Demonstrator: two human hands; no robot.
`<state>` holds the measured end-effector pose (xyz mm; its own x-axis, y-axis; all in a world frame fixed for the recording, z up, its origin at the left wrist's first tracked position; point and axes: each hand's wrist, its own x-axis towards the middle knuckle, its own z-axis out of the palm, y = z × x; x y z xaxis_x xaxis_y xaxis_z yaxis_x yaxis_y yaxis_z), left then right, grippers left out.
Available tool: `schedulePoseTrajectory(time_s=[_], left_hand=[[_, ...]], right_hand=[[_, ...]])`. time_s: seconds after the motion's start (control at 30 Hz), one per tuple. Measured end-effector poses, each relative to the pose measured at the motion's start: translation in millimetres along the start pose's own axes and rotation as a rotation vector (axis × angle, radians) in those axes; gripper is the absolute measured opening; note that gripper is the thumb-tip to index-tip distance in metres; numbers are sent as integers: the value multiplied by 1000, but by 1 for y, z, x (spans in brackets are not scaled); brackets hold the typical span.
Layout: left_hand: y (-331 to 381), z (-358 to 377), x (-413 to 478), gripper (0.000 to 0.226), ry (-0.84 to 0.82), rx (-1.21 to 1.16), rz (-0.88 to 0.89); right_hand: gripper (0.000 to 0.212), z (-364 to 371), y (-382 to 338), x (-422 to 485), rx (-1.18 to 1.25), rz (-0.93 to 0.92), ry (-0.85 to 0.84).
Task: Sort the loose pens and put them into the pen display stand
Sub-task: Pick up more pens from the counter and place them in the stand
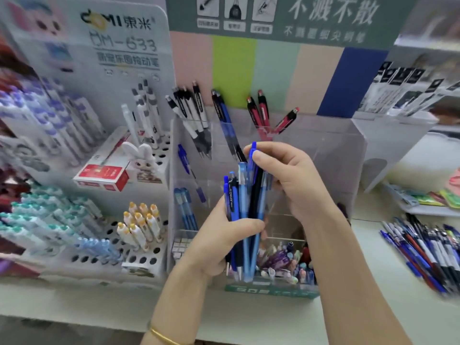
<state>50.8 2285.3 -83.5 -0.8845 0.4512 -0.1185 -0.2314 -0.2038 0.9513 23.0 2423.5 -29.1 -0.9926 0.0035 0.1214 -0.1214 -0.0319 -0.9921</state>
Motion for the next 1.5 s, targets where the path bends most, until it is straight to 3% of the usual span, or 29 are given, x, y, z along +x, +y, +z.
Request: schedulePoseTrajectory(time_s=[0.17, 0.33, 0.47, 0.53, 0.6, 0.67, 0.8, 0.93, 1.1, 1.37, 1.5], left_hand=[[4, -15, 4, 48, -154, -95, -88], [-3, -20, 6, 38, -236, -126, -168], [-4, -11, 4, 43, 25, 14, -156], [-2, -2, 3, 38, 177, 169, -112], [-1, 7, 3, 36, 277, 341, -46], [-1, 15, 3, 37, 333, 447, 35], [-1, 25, 6, 41, 384, 494, 98], [-2, 25, 5, 42, 434, 614, 128], [7, 22, 8, 44, 442, 665, 113], [14, 11, 11, 43, 417, 627, 102], [11, -1, 6, 40, 398, 597, 86]], right_hand=[[13, 7, 0, 8, 98, -41, 60], [17, -1, -8, 15, 293, -199, 274], [15, -11, -14, 10, 369, -411, 413], [15, -11, -13, 1, 331, -407, 441], [10, -9, -9, -9, 222, -296, 386], [9, -7, -5, -18, -51, -185, 268], [14, 1, -4, -31, -483, -145, 9], [12, 4, -8, -28, -746, -118, -38], [10, 2, -18, -16, -479, -27, -73], [12, 13, -15, 1, -261, -41, 41], [12, 14, -29, 12, -37, -105, 144]])
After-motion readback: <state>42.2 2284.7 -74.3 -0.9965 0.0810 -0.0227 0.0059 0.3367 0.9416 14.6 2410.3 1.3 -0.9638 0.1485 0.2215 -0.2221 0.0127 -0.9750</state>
